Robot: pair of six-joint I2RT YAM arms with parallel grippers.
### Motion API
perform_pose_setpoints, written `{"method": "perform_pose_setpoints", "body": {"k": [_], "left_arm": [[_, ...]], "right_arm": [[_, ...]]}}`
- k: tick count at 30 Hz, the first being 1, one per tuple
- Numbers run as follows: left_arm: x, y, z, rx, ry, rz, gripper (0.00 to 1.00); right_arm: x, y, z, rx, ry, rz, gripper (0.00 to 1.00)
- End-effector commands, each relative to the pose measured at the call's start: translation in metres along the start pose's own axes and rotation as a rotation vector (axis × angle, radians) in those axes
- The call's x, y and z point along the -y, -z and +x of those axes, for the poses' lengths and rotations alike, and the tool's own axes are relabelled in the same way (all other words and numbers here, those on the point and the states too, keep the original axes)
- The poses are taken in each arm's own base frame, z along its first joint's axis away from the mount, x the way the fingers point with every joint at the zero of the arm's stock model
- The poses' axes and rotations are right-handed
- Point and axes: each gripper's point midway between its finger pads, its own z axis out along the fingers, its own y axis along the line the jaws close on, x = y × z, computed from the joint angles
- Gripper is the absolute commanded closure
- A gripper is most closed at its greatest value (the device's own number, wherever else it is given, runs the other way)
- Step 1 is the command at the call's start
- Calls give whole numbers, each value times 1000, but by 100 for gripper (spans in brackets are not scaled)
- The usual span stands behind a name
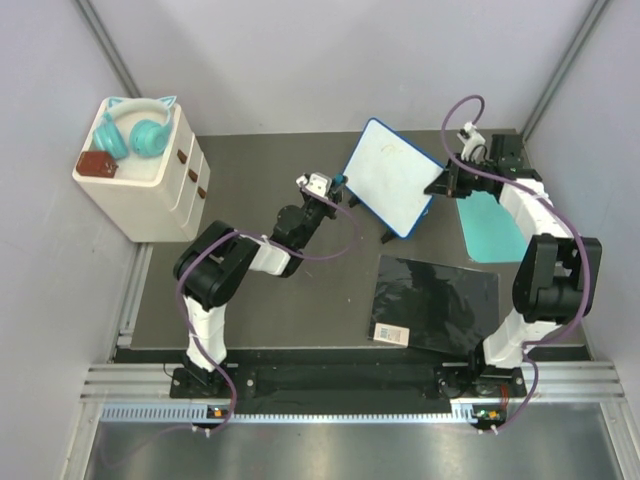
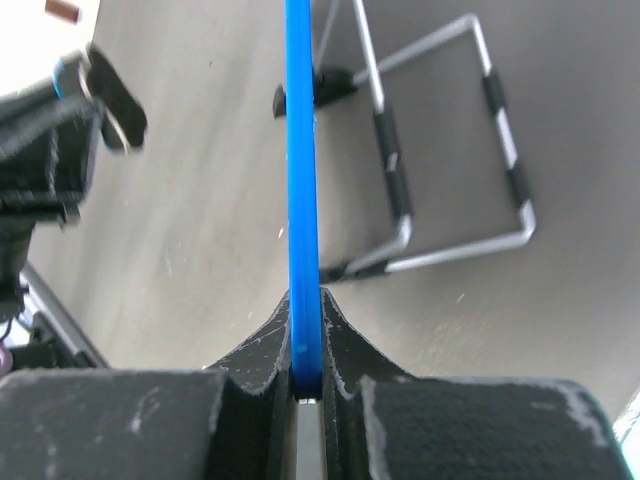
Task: Erase the whiteboard
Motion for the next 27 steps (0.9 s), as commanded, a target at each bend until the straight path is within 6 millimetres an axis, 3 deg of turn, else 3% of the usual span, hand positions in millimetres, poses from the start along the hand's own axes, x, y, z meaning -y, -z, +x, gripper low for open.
{"method": "perform_pose_setpoints", "body": {"k": [1, 9, 16, 27], "left_arm": [[6, -4, -42, 186, 13, 23, 100], [8, -3, -38, 180, 13, 28, 100], [9, -7, -37, 181, 15, 21, 100], [18, -18, -44, 209, 64, 42, 100]], "right_arm": [[2, 11, -59, 120, 133, 35, 100], [7, 16, -44, 99, 125, 67, 100], [3, 20, -4, 119, 87, 80, 100], [14, 17, 25, 116, 90, 127, 100]]}}
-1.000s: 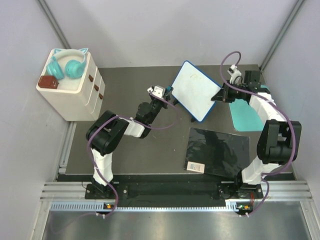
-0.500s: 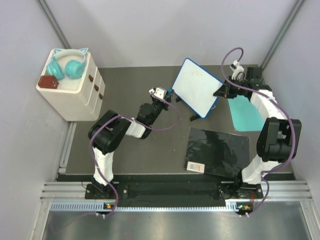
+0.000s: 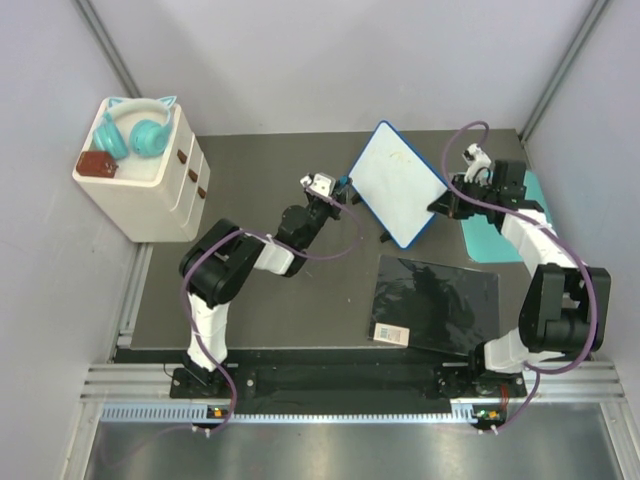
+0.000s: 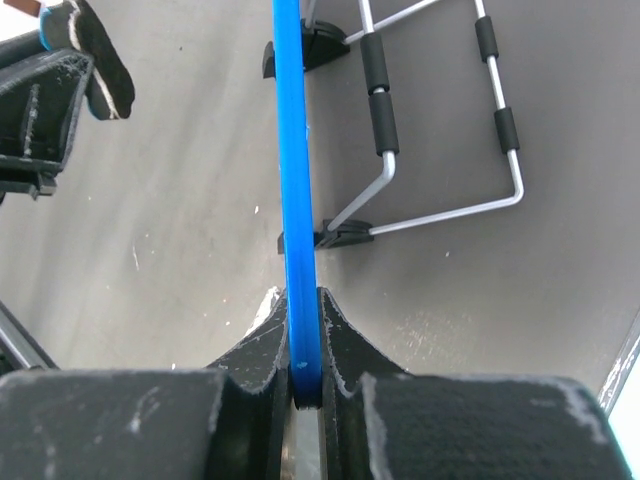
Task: Erase the whiteboard
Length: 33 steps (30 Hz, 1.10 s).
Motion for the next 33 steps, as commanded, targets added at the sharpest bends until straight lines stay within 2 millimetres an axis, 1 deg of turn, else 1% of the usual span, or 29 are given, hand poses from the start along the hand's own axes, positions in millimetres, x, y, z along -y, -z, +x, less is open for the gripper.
{"method": "perform_pose_setpoints", "body": {"k": [1, 2, 3, 4, 5, 6, 7, 8, 10, 11, 12, 13, 14, 15, 16, 18, 19, 22, 24, 25, 26, 27, 28, 29, 30, 31, 32, 33], "left_arm": [[13, -16, -53, 226, 48, 37, 100], [16, -22, -57, 239, 57, 46, 100], [21, -26, -56, 239, 62, 60, 100], [23, -30, -46, 222, 66, 63, 100], [30, -40, -50, 229, 72, 99, 100], [36, -45, -47, 225, 78, 122, 100], [39, -51, -33, 200, 86, 132, 100], [43, -65, -45, 227, 105, 149, 100], [48, -78, -24, 160, 113, 168, 100], [51, -91, -38, 192, 118, 179, 100], [52, -97, -36, 186, 120, 186, 100], [55, -107, -40, 207, 123, 200, 100], [57, -113, -39, 211, 122, 206, 100], [59, -118, -34, 194, 123, 216, 100], [62, -130, -38, 212, 121, 232, 100], [66, -141, -30, 179, 117, 250, 100], [69, -150, -30, 189, 115, 263, 100], [81, -158, -24, 173, 113, 325, 100], [91, -156, -22, 178, 119, 351, 100], [94, -153, -17, 174, 118, 355, 100], [98, -152, -18, 182, 114, 363, 100], [108, -148, -16, 179, 113, 380, 100], [113, -144, -10, 168, 111, 386, 100], [119, -141, -13, 187, 100, 393, 100], [129, -136, -12, 191, 98, 412, 100], [135, -130, -8, 183, 98, 423, 100], [140, -127, -11, 197, 99, 431, 100], [150, -123, -15, 204, 100, 453, 100]], "right_arm": [[10, 0, 1, 33, 39, 49, 100], [10, -2, 4, 27, 34, 44, 100], [10, -5, 8, 19, 29, 41, 100], [12, -6, 12, 14, 26, 41, 100], [13, -7, 13, 12, 26, 41, 100], [15, -10, 16, 6, 20, 39, 100], [16, -12, 19, 0, 17, 39, 100], [16, -13, 21, -3, 17, 36, 100], [17, -16, 23, -10, 20, 39, 100], [17, -16, 25, -17, 24, 38, 100], [17, -17, 27, -21, 25, 39, 100], [18, -18, 28, -24, 32, 43, 100], [17, -18, 28, -27, 38, 43, 100], [17, -19, 29, -31, 42, 42, 100], [18, -20, 30, -38, 46, 43, 100], [18, -21, 33, -49, 51, 42, 100], [18, -21, 34, -52, 56, 42, 100], [18, -23, 36, -59, 57, 40, 100], [16, -24, 36, -60, 63, 35, 100], [16, -24, 36, -60, 64, 34, 100], [17, -24, 36, -60, 63, 35, 100], [16, -24, 36, -61, 64, 31, 100], [15, -24, 35, -60, 65, 30, 100], [15, -24, 35, -60, 67, 28, 100], [14, -25, 34, -59, 70, 26, 100], [14, -25, 34, -59, 70, 26, 100], [14, -25, 34, -56, 66, 23, 100], [12, -26, 33, -56, 66, 15, 100]]}}
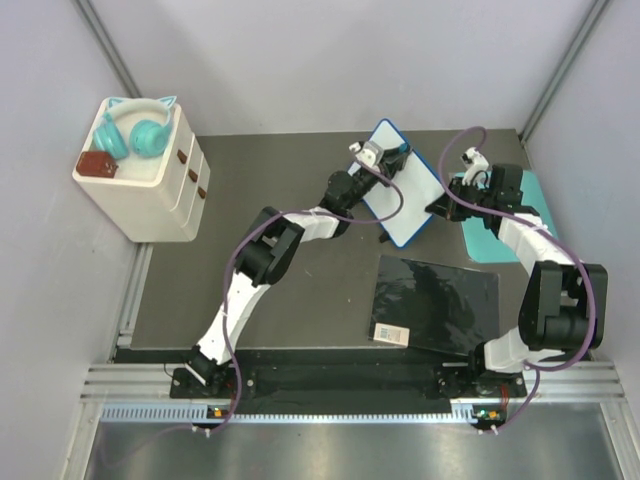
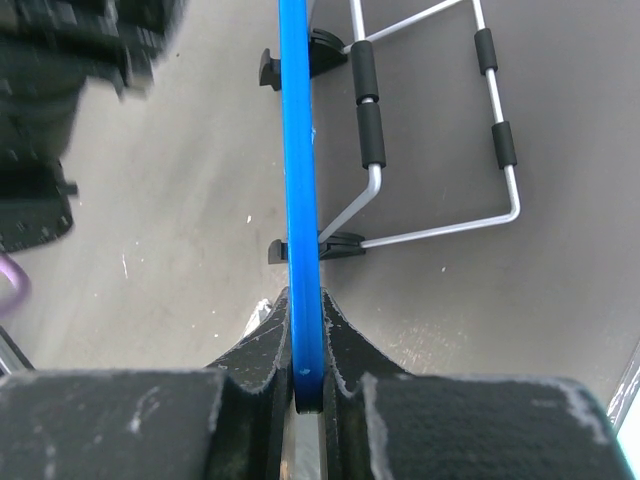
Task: Erase the whiteboard
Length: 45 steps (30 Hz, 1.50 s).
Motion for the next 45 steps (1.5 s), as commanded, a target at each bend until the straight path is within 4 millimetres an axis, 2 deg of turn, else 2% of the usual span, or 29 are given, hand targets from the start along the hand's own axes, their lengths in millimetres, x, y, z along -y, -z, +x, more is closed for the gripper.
{"method": "perform_pose_setpoints", "body": {"k": [1, 3, 6, 10, 11, 17, 20, 26, 28, 30, 34, 35, 37, 38, 40, 41, 45], "left_arm": [[72, 10, 14, -27, 34, 147, 100], [85, 12, 14, -36, 26, 163, 100], [93, 18, 28, -82, -3, 157, 100], [63, 12, 41, -127, -86, 27, 100], [49, 12, 43, -138, -98, -18, 100], [-12, 8, 53, -156, -79, -146, 100], [-36, 11, 59, -163, -86, -188, 100], [-76, 22, 75, -171, -44, -292, 100], [-80, 23, 80, -173, -41, -298, 100], [-77, 22, 78, -161, -44, -280, 100], [-45, 16, 58, -98, -57, -166, 100], [-30, 13, 54, -88, -61, -122, 100], [-12, 13, 42, -54, -74, -77, 100], [6, 11, 40, -48, -69, -30, 100], [23, 12, 32, -39, -66, 1, 100], [41, 11, 27, -24, -65, 32, 100], [86, 17, 17, 4, -48, 118, 100]], "right_arm": [[7, -13, 25, -81, 39, 23, 100], [6, -14, 22, -80, 47, 24, 100], [7, -14, 25, -86, 45, 29, 100], [8, -13, 28, -91, 45, 34, 100], [8, -13, 29, -93, 42, 36, 100], [8, -13, 29, -92, 44, 34, 100], [8, -13, 29, -92, 42, 31, 100], [8, -13, 30, -95, 44, 33, 100], [8, -13, 30, -95, 43, 31, 100], [8, -13, 30, -95, 44, 33, 100], [8, -14, 30, -97, 42, 30, 100], [8, -14, 30, -96, 41, 30, 100], [8, -14, 30, -97, 41, 27, 100], [8, -14, 31, -98, 39, 27, 100], [8, -14, 31, -99, 37, 26, 100], [7, -14, 31, -99, 40, 25, 100], [8, -15, 32, -101, 35, 23, 100]]}}
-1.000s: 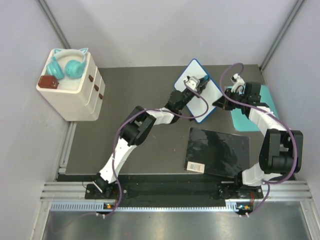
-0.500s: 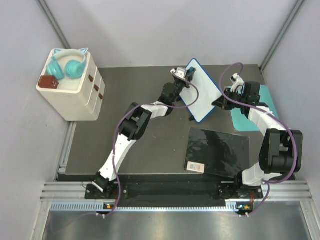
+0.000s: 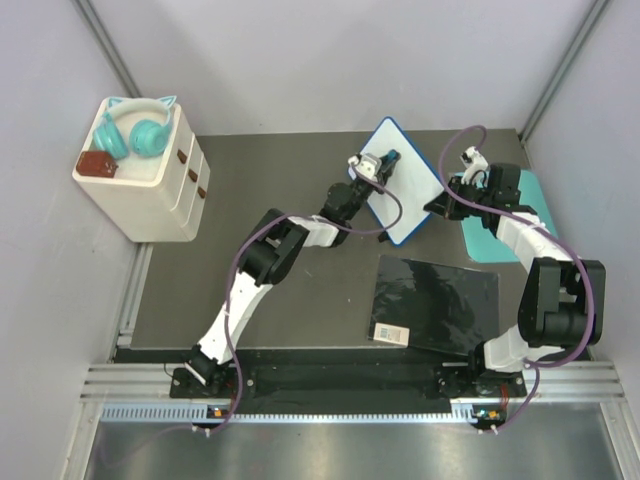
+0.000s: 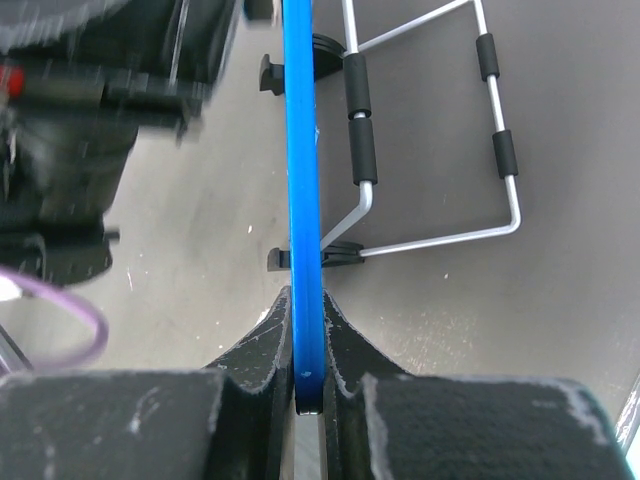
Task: Erase the whiteboard
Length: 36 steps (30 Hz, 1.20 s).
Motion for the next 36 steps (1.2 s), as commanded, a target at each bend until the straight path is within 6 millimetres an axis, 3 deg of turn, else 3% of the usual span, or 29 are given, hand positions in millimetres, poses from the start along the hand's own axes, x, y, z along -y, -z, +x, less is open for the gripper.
{"method": "perform_pose_setpoints", "body": {"k": [1, 5, 8, 9, 10, 14, 16, 20, 22, 24, 26, 29, 30, 36], "left_arm": [[118, 9, -32, 47, 64, 280, 100], [129, 3, -41, 85, 41, 294, 100], [103, -17, -28, 32, 29, 207, 100], [95, -20, -13, -31, 42, 192, 100], [74, -25, -9, -40, 42, 147, 100], [27, -33, 10, -79, 22, 48, 100], [-2, -31, 22, -112, 13, -19, 100], [-33, -17, 50, -159, 57, -108, 100], [-38, -12, 56, -157, 61, -124, 100], [-27, -8, 60, -161, 78, -73, 100], [-12, -6, 51, -129, 87, -22, 100], [22, 0, 30, -73, 90, 63, 100], [42, 2, 23, -60, 98, 109, 100], [117, 30, -9, -14, 151, 232, 100]], "right_arm": [[7, -9, 33, -106, 71, 19, 100], [7, -10, 34, -109, 69, 16, 100], [7, -10, 35, -113, 66, 14, 100], [7, -10, 34, -111, 67, 15, 100], [7, -10, 34, -110, 70, 15, 100], [7, -10, 34, -109, 71, 18, 100], [7, -10, 32, -105, 72, 16, 100], [7, -11, 34, -110, 67, 13, 100], [7, -11, 33, -108, 69, 13, 100], [7, -11, 34, -110, 69, 12, 100], [7, -11, 34, -109, 66, 13, 100], [7, -11, 34, -108, 67, 13, 100], [7, -11, 34, -108, 67, 15, 100], [9, -11, 35, -109, 65, 23, 100]]}}
